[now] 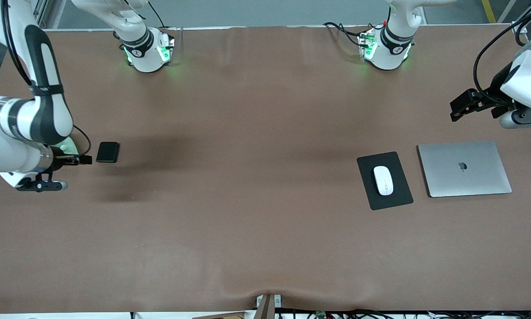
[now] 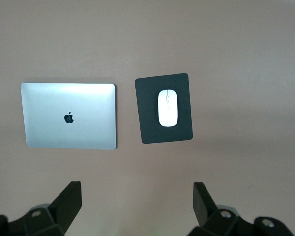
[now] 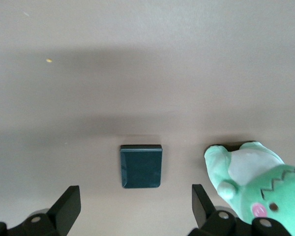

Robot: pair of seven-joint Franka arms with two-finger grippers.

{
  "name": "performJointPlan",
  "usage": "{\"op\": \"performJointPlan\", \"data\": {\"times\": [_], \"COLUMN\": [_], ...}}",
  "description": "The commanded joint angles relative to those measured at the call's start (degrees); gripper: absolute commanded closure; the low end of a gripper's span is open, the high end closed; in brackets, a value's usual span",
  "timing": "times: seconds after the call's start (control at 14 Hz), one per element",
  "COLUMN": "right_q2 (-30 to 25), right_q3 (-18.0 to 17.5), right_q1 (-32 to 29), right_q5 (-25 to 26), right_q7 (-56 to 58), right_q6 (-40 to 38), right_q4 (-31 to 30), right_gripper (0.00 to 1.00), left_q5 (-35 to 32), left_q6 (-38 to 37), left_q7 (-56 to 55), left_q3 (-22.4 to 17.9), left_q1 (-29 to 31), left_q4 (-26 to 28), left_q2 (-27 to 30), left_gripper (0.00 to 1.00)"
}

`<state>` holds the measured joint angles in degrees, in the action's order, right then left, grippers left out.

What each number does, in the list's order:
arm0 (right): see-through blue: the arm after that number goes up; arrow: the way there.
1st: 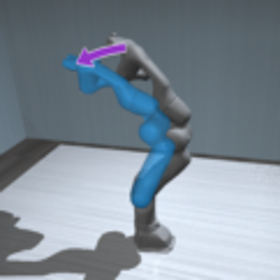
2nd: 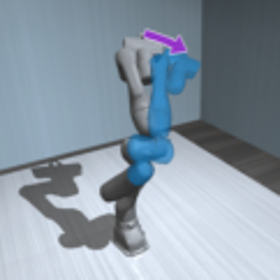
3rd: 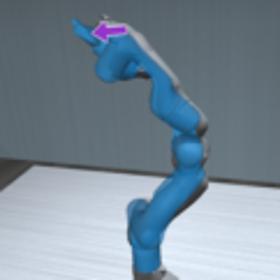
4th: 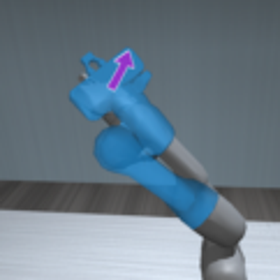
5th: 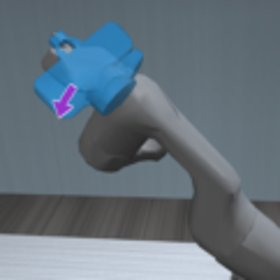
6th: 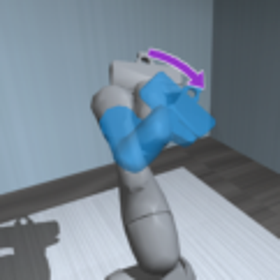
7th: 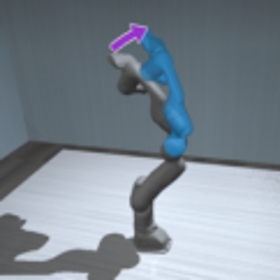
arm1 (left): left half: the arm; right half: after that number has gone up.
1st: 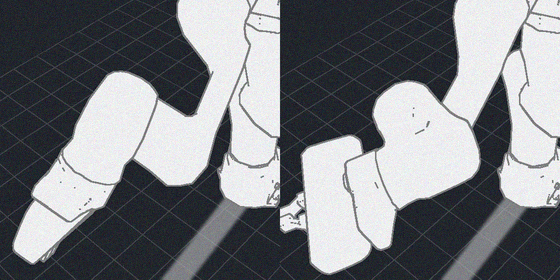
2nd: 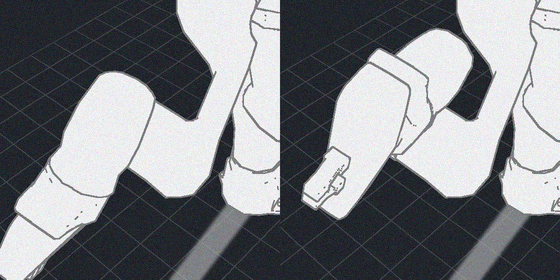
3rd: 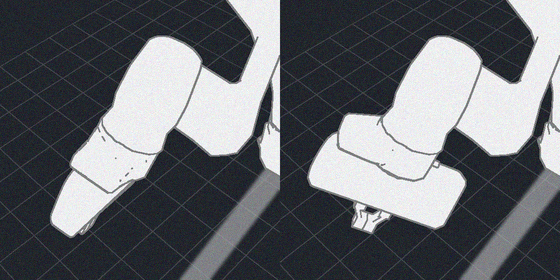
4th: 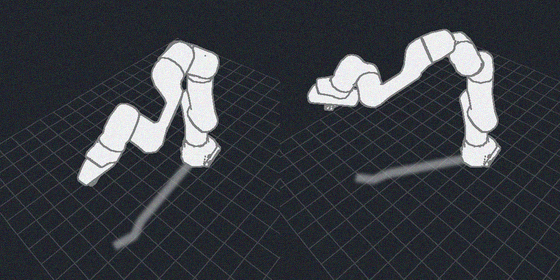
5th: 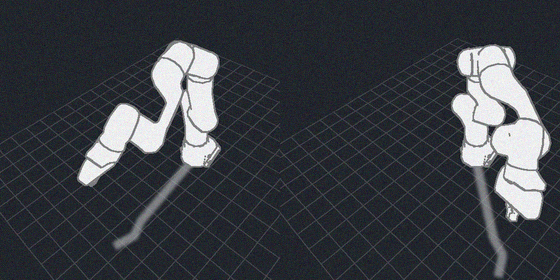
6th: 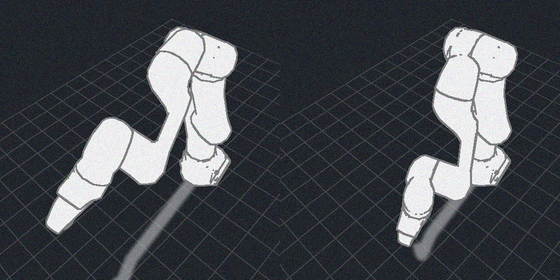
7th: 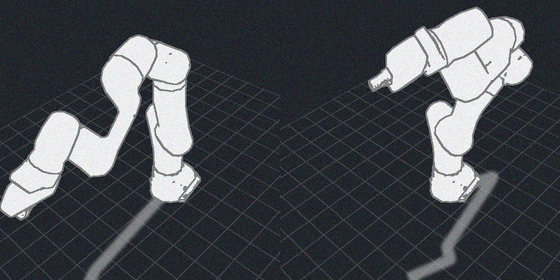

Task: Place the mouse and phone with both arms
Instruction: 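Lower the phone beside the plush toy and open the right gripper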

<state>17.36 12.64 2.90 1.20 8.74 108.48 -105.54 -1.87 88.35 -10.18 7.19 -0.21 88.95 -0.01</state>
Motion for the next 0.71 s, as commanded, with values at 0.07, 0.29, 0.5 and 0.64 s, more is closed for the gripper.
{"op": "performJointPlan", "data": {"times": [0.07, 0.29, 0.5, 0.64], "right_q2": [-4.26, -4.0, -2.16, -2.41], "right_q3": [-0.51, -2.01, -3.33, -3.15], "right_q1": [0.0, -0.62, -1.75, -1.93], "right_q5": [-1.55, -3.75, -3.04, -2.96], "right_q7": [4.33, 6.02, 5.85, 5.84], "right_q6": [-7.73, -14.25, -20.04, -22.43], "right_q4": [4.44, 11.83, 20.52, 23.17], "right_gripper": [0.0, 0.0, 0.0, 0.0], "left_q5": [1.08, 1.08, 1.08, 1.08], "left_q6": [0.33, 0.33, 0.33, 0.33], "left_q7": [1.57, 1.57, 1.57, 1.57], "left_q3": [-0.42, -0.42, -0.42, -0.42], "left_q1": [-0.23, -0.23, -0.14, -0.05], "left_q4": [0.7, 0.7, 0.7, 0.7], "left_q2": [0.88, 0.88, 0.88, 0.88], "left_gripper": [0.0, 0.0, 0.0, 0.0]}}
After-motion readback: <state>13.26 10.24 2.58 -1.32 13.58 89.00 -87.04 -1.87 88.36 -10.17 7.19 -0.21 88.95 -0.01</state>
